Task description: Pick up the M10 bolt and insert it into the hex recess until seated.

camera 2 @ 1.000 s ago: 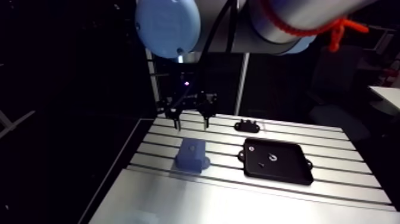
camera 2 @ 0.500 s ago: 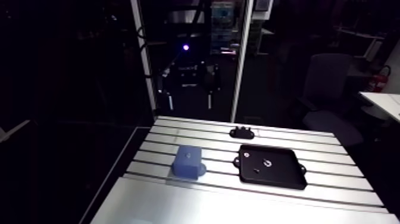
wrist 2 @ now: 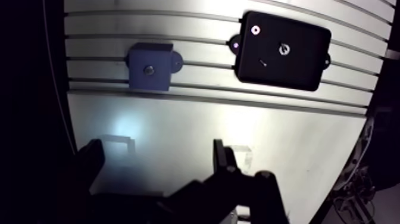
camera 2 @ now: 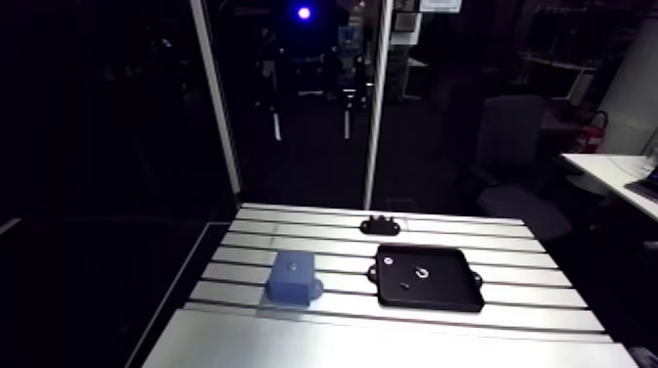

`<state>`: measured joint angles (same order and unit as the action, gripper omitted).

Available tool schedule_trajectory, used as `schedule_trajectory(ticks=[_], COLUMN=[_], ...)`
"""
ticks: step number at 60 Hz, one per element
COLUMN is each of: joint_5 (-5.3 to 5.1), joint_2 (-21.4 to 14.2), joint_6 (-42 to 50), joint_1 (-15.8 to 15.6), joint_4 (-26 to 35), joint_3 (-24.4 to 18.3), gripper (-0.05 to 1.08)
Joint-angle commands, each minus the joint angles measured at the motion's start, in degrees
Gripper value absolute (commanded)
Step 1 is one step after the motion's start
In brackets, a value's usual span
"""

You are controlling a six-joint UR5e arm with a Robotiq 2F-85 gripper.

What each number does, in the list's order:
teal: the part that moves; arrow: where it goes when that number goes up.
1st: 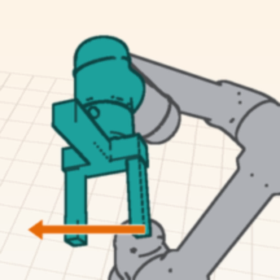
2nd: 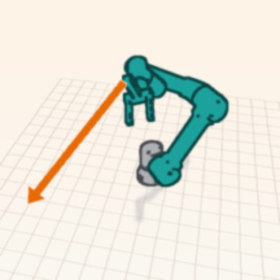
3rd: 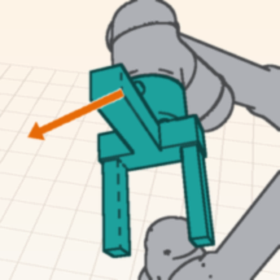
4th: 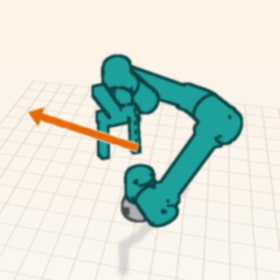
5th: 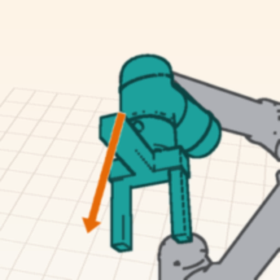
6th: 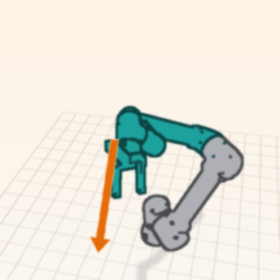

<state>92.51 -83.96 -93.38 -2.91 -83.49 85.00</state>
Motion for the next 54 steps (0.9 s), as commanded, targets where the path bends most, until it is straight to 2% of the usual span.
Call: schedule_trajectory(ticks=[1, 16, 54], joint_5=[-0.08, 0.26, -0.37], joint_2=[-1.9, -3.4, -3.8], joint_6=[-2.0, -2.8, -3.0], joint_1=[1.9, 2.2, 2.8], joint_4=[0.4, -0.1, -1.9], joint_3=[-0.4, 0.9, 1.3], gripper=[0.01, 0.01, 0.01])
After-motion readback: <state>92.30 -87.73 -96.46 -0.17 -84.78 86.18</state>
